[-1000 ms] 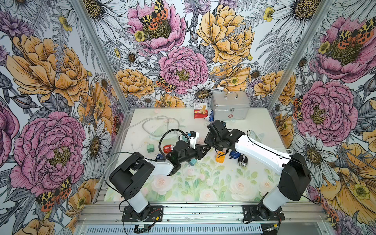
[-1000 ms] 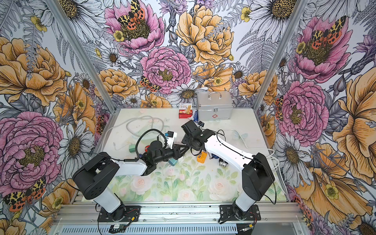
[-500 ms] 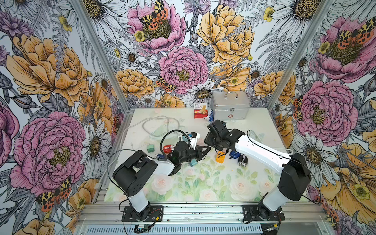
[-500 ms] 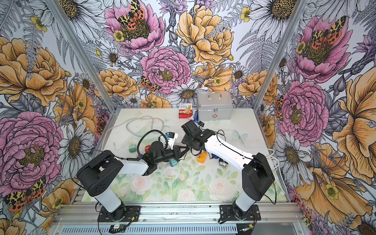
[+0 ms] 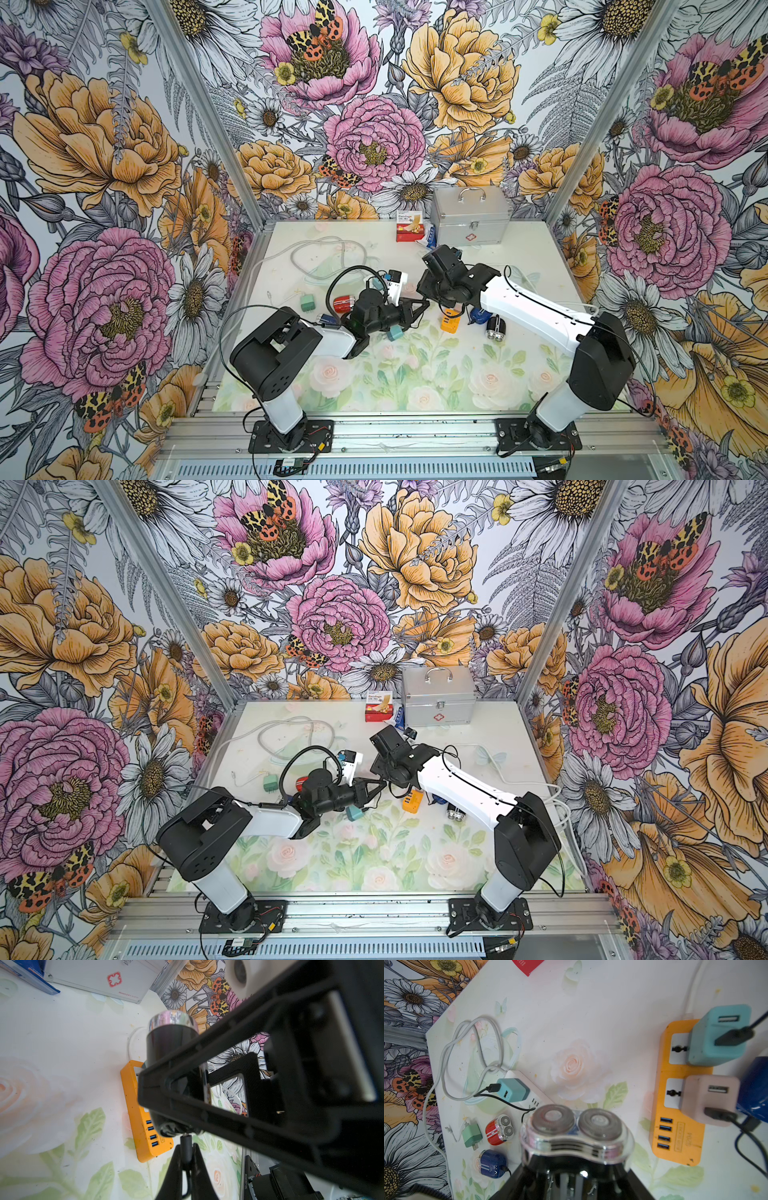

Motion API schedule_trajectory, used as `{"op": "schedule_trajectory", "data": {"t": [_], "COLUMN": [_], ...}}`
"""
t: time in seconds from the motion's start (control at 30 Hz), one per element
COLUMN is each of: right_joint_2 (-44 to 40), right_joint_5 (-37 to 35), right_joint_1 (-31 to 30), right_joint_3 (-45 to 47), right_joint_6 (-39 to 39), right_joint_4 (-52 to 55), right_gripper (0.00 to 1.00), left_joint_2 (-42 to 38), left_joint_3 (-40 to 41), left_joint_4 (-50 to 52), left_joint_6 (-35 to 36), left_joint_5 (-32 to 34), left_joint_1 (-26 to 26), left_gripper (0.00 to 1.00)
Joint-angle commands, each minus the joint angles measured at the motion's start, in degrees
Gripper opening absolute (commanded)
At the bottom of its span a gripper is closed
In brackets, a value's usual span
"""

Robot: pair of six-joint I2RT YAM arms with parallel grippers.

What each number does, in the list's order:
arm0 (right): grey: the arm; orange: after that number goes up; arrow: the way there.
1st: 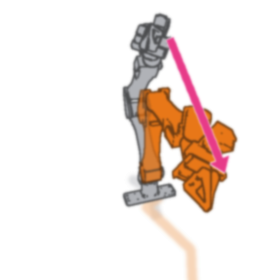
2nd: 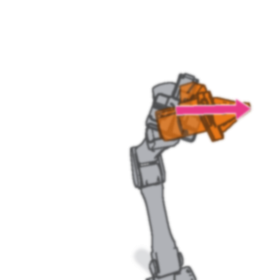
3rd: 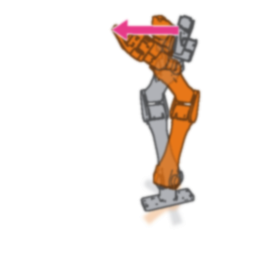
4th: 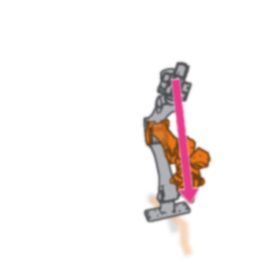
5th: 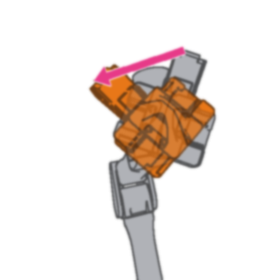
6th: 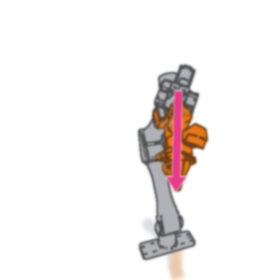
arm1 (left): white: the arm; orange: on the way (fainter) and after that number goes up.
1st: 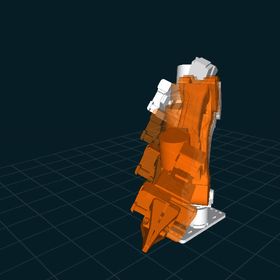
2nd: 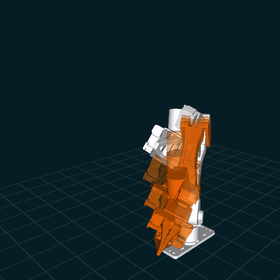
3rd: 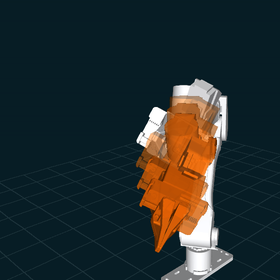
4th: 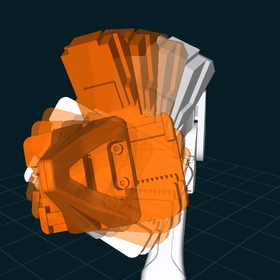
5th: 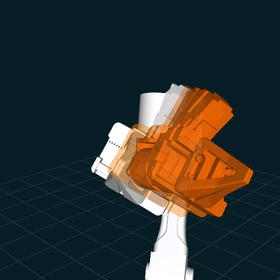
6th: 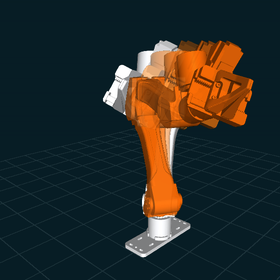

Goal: Unplug the electric shaver
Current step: Remove the charging cable from the electric shaver.

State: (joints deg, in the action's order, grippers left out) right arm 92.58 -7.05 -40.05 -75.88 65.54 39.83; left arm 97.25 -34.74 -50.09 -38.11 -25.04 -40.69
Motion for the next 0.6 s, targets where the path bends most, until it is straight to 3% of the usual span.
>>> {"op": "schedule_trajectory", "data": {"t": [0.0, 0.57], "right_joint_2": [-2.0, -0.1], "right_joint_5": [-1.9, -3.8], "right_joint_1": [1.1, 1.9], "right_joint_3": [-0.5, -1.5], "right_joint_6": [0.3, -2.7], "right_joint_4": [-2.0, -2.1], "right_gripper": [0.30, 0.30], "left_joint_2": [-1.1, -5.7], "left_joint_3": [2.3, 4.0], "left_joint_4": [-0.9, 6.9], "left_joint_6": [0.1, 2.2], "left_joint_5": [-1.5, -2.7], "left_joint_1": [-0.1, -0.7], "left_gripper": [0.07, 0.07]}}
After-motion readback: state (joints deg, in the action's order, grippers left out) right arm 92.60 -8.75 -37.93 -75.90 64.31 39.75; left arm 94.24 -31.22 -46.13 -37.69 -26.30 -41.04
